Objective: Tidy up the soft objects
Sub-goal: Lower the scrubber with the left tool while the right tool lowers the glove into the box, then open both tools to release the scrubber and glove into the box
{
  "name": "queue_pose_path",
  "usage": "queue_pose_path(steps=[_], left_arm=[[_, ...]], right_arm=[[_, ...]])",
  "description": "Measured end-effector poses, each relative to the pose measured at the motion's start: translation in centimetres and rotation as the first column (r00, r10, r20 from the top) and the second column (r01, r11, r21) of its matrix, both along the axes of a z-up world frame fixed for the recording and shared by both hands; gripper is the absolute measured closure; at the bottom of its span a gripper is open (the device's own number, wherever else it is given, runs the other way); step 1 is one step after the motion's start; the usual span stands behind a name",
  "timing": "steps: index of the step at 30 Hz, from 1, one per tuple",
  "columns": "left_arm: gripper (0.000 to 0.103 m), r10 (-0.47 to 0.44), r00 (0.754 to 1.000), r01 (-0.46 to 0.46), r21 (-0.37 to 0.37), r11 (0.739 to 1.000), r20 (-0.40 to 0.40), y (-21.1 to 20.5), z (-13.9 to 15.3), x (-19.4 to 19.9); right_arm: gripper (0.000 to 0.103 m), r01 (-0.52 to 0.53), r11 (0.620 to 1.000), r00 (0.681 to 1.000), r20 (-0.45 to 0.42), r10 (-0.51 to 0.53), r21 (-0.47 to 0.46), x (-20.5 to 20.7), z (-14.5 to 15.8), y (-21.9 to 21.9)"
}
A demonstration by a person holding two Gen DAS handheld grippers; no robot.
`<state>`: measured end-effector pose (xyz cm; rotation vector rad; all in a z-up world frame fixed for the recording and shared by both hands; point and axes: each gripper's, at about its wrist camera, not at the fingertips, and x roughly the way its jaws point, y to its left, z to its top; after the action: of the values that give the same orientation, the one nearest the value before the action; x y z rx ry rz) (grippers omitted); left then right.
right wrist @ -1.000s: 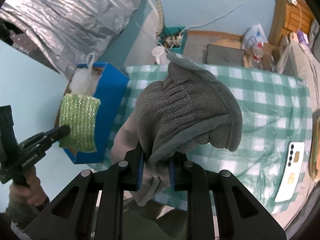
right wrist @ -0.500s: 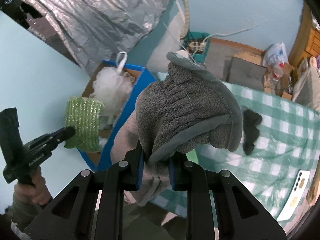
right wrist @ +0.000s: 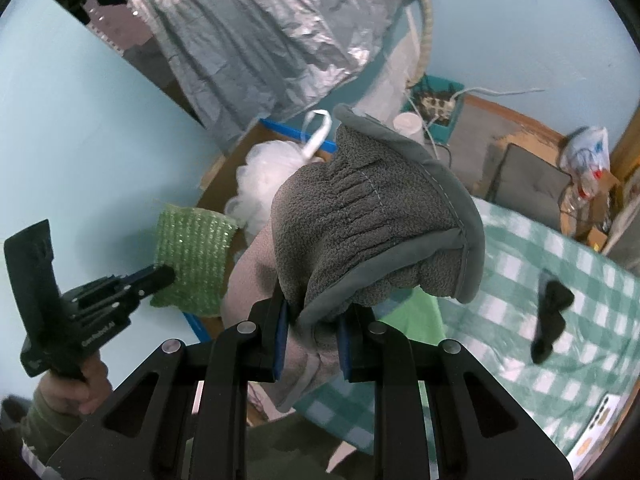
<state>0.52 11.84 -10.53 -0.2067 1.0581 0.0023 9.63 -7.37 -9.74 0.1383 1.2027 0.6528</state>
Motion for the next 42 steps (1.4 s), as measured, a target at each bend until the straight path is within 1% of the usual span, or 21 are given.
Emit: queue_pose_path(steps=[9,14,19,22,27,29,30,31,32,33,34,35,36,37,39,42], left_arm=[[0.096,0.015,1.0,-0.015,0.015,1.0,-0.014,3.3,-1.1,0.8],[0.096,0.022,0.999,-0.021,0.024,0.999,-0.035,4.8,-2.4,1.4],[0.096,0.019,0.998,-0.017,0.029,0.999,-0.068,5.7,-4.0,1.9],[0.096,0.015,0.996,-0.012,0.039,0.999,-0.089,6.1,-4.9,2.1],[0.096,0.011,0.993,-0.005,0.052,0.999,-0.119,6.5,-6.3,2.6],[0.096,0.016,0.991,-0.008,0.058,0.998,-0.134,6.6,-6.7,2.6],[0.095,0.015,0.991,-0.006,0.064,0.998,-0.137,6.6,-6.8,2.6],[0.091,0.015,0.99,-0.005,0.071,0.997,-0.139,6.5,-6.8,2.6],[0.089,0.016,0.99,-0.004,0.079,0.997,-0.142,6.5,-6.9,2.4],[0.084,0.016,0.989,-0.004,0.082,0.997,-0.145,6.5,-7.0,2.3],[0.077,0.017,0.989,-0.005,0.083,0.997,-0.146,6.5,-7.1,2.2],[0.074,0.022,0.989,-0.009,0.085,0.996,-0.143,6.6,-7.0,2.0],[0.068,0.025,0.99,-0.014,0.088,0.996,-0.136,6.6,-7.0,1.8],[0.062,0.029,0.991,-0.017,0.09,0.996,-0.13,6.6,-6.9,1.7],[0.045,0.039,0.991,-0.028,0.093,0.995,-0.126,6.6,-6.6,1.4],[0.044,0.055,0.99,-0.044,0.084,0.996,-0.131,6.8,-6.4,1.2]], right_arm=[[0.083,-0.074,0.997,0.997,-0.001,0.074,-0.022,1.2,-0.3,5.1],[0.083,-0.117,0.992,0.993,-0.003,0.117,-0.047,1.4,-1.0,8.1],[0.083,-0.156,0.985,0.988,-0.016,0.156,-0.071,1.5,-2.5,10.8],[0.083,-0.171,0.982,0.985,-0.02,0.17,-0.082,1.4,-3.5,11.7],[0.083,-0.191,0.975,0.981,-0.057,0.186,-0.11,1.0,-5.7,12.9],[0.078,-0.192,0.974,0.98,-0.068,0.185,-0.118,0.9,-6.2,13.1],[0.073,-0.193,0.974,0.98,-0.073,0.185,-0.119,0.7,-6.5,13.1],[0.067,-0.189,0.974,0.981,-0.076,0.18,-0.123,0.7,-6.6,13.2],[0.065,-0.185,0.974,0.981,-0.076,0.177,-0.127,0.8,-6.6,13.3],[0.063,-0.182,0.974,0.982,-0.077,0.173,-0.137,0.6,-6.7,13.2],[0.057,-0.179,0.974,0.983,-0.075,0.17,-0.14,0.6,-6.6,13.1],[0.054,-0.173,0.975,0.984,-0.069,0.165,-0.142,0.5,-6.4,12.9],[0.047,-0.168,0.976,0.985,-0.064,0.16,-0.141,0.5,-6.3,12.8],[0.043,-0.158,0.977,0.987,-0.058,0.151,-0.14,0.5,-6.1,12.5],[0.04,-0.147,0.979,0.989,-0.054,0.141,-0.142,0.5,-5.9,12.0],[0.036,-0.123,0.983,0.992,-0.043,0.118,-0.135,0.6,-5.5,11.0]])
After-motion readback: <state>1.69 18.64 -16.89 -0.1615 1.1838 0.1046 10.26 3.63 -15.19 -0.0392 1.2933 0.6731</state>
